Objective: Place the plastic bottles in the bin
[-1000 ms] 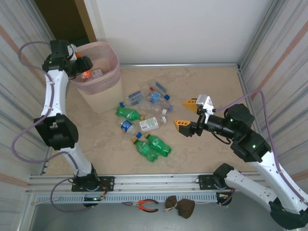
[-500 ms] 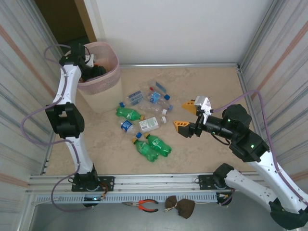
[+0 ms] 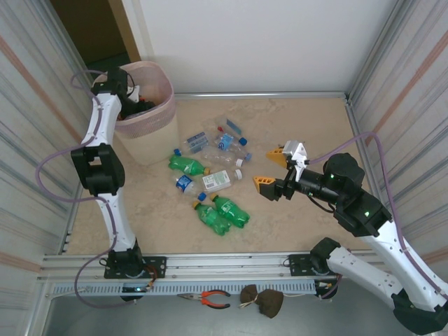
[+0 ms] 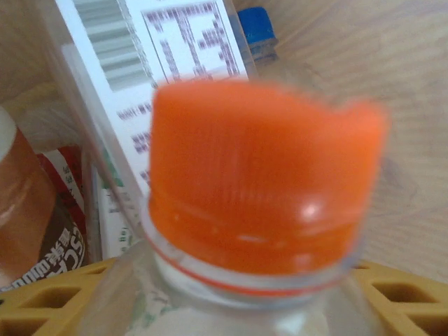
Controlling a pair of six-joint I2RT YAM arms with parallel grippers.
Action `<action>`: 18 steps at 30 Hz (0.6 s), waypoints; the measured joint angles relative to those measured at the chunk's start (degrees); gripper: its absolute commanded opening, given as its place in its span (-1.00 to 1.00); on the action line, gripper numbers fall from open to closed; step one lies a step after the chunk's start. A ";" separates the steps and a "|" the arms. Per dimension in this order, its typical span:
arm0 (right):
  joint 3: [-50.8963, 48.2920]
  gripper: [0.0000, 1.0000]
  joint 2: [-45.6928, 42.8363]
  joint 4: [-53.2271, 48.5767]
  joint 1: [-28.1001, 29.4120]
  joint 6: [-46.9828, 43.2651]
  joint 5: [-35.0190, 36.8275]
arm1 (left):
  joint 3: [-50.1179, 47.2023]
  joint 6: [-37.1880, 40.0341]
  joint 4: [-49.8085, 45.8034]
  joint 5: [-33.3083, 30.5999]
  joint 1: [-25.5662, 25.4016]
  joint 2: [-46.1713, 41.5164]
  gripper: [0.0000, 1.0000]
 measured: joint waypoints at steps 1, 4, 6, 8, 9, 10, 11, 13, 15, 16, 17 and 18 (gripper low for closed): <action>0.00 0.59 0.00 -0.11 0.00 0.00 0.35 | 0.00 -0.02 -0.26 -0.02 0.00 0.00 0.55; 0.00 0.61 0.02 -0.20 0.00 -0.02 0.87 | 0.02 -0.20 -0.37 0.02 -0.11 -0.09 0.59; 0.00 0.62 0.09 -0.20 0.00 -0.09 1.14 | 0.02 -0.26 -0.42 0.04 -0.11 -0.28 0.61; 0.00 0.64 0.50 -0.17 0.00 -0.48 1.81 | 0.09 -0.28 -0.44 0.22 -0.09 -1.01 0.62; 0.09 0.64 0.87 -0.22 0.00 -0.79 2.25 | 0.13 -0.28 -0.44 0.31 -0.11 -1.64 0.62; 0.37 0.65 1.53 -0.31 0.00 -1.27 2.71 | 0.42 -0.28 -0.61 0.44 -0.09 -2.32 0.62; 0.70 0.65 2.16 -0.42 0.00 -1.46 3.19 | 0.76 -0.31 -0.68 0.59 -0.09 -2.97 0.62; 1.88 0.66 4.13 -0.61 -0.02 -2.03 4.07 | 1.60 -0.31 -0.61 1.18 -0.09 -4.81 0.62; 3.06 0.67 6.27 -0.76 -0.02 -2.86 4.70 | 2.14 -0.33 -0.59 1.66 -0.09 -6.69 0.63; 3.63 0.67 7.45 -1.01 -0.09 -3.04 4.98 | 2.34 -0.33 -0.61 1.90 -0.09 -7.91 0.64; 4.04 0.67 8.37 -1.14 -0.20 -3.10 5.14 | 2.54 -0.33 -0.59 2.08 -0.09 -8.87 0.64; 4.66 0.67 9.60 -1.42 -0.55 -3.26 5.11 | 2.75 -0.33 -0.57 2.38 -0.09 -10.10 0.64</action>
